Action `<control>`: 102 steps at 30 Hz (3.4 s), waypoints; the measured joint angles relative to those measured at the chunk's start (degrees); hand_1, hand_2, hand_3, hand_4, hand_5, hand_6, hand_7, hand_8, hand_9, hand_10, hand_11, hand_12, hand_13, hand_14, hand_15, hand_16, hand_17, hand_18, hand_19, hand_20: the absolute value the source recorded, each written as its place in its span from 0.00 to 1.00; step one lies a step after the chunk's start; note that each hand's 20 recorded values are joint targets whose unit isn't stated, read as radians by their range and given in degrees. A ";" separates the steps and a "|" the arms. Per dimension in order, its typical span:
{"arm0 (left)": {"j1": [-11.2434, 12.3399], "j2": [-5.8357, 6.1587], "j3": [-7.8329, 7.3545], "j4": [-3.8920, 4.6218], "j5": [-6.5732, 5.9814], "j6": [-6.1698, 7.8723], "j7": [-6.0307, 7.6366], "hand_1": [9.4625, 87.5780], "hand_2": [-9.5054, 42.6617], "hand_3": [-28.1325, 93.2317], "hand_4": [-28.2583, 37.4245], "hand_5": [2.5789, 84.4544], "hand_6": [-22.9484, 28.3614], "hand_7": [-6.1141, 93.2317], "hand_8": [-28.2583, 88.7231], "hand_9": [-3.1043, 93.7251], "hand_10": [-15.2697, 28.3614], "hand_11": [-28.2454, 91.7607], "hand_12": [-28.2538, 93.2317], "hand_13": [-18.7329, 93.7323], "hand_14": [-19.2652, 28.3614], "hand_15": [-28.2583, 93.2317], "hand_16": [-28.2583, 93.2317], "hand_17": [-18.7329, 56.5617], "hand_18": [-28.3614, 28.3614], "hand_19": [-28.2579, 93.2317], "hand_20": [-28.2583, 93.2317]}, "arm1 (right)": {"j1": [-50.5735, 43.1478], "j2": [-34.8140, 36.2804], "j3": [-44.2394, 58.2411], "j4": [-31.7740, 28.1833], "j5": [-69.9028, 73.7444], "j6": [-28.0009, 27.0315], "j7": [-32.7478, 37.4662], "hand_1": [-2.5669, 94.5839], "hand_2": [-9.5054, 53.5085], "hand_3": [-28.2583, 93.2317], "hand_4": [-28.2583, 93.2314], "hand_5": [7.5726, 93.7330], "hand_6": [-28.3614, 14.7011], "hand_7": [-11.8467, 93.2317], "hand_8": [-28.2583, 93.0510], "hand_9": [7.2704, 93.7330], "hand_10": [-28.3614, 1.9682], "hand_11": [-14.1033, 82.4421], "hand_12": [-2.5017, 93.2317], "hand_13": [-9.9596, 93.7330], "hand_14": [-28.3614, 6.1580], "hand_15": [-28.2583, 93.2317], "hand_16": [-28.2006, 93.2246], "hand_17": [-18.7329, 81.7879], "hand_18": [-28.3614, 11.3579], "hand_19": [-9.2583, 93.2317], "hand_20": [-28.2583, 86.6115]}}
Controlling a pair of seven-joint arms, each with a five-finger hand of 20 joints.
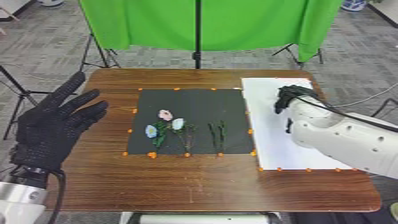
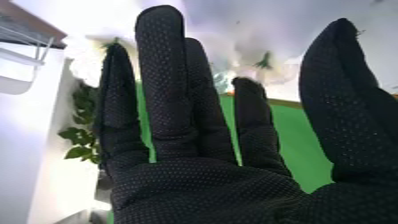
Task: Arrange flowers
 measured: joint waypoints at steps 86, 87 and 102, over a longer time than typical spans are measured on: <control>-2.78 4.44 -0.03 1.36 0.34 -2.74 3.43 0.16 0.31 0.85 0.02 0.29 0.54 0.22 0.15 0.28 0.76 0.40 0.33 0.32 0.97 0.63 0.17 0.11 0.93 0.67 0.51 | 4.39 -21.43 -15.44 -8.38 -9.46 23.43 -3.92 0.52 0.00 0.78 0.00 0.79 0.74 0.29 0.22 0.93 0.71 0.33 0.30 0.85 0.72 0.73 0.40 0.44 0.28 0.85 0.48; -2.76 4.44 -0.04 1.36 0.34 -2.74 3.43 0.16 0.31 0.85 0.02 0.29 0.54 0.22 0.15 0.28 0.76 0.40 0.33 0.32 0.97 0.63 0.17 0.11 0.93 0.67 0.51 | 4.36 -21.43 -15.42 -8.40 -9.47 23.19 -3.91 0.51 0.00 0.79 0.00 0.78 0.74 0.29 0.21 0.92 0.71 0.35 0.29 0.84 0.72 0.73 0.40 0.44 0.28 0.85 0.48; -2.77 4.00 -0.09 1.36 0.34 -2.73 2.54 0.16 0.31 0.85 0.02 0.29 0.54 0.22 0.15 0.28 0.76 0.40 0.33 0.32 0.97 0.62 0.17 0.11 0.93 0.67 0.51 | 3.63 -21.13 -14.44 -9.64 -9.51 21.06 -3.11 0.44 0.00 0.84 0.00 0.70 0.72 0.28 0.12 0.87 0.64 0.43 0.20 0.82 0.68 0.75 0.39 0.44 0.23 0.85 0.48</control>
